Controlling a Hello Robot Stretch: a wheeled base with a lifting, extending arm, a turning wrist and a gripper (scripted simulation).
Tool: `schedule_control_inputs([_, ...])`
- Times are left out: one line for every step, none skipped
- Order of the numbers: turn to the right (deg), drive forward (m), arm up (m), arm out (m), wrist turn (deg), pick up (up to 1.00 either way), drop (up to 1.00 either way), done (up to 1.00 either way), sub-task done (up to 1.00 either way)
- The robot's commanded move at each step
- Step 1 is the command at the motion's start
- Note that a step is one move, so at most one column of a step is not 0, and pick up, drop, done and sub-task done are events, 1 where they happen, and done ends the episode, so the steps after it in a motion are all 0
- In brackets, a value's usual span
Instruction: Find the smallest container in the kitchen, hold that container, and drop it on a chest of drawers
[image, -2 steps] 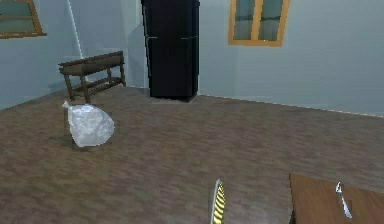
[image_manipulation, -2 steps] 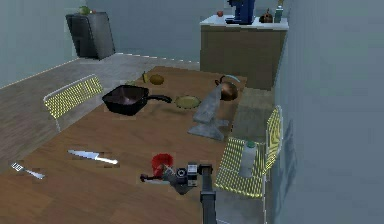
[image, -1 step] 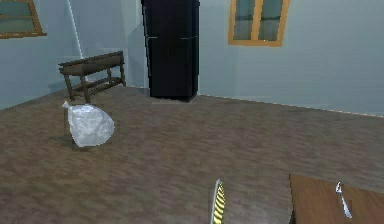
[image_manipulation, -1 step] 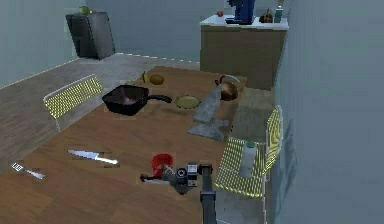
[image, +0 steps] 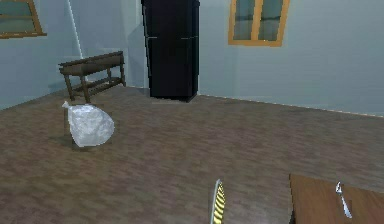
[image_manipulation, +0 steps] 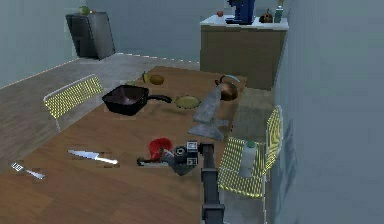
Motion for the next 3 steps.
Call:
schedule_control_inputs([0.0, 0.0, 0.3, 0.0, 0.0, 0.0, 0.0, 0.0, 0.0])
schedule_control_inputs([0.0, 0.0, 0.0, 0.0, -45.0, 0.0, 0.0, 0.0, 0.0])
schedule_control_inputs([0.0, 0.0, 0.0, 0.0, -42.0, 0.0, 0.0, 0.0, 0.0])
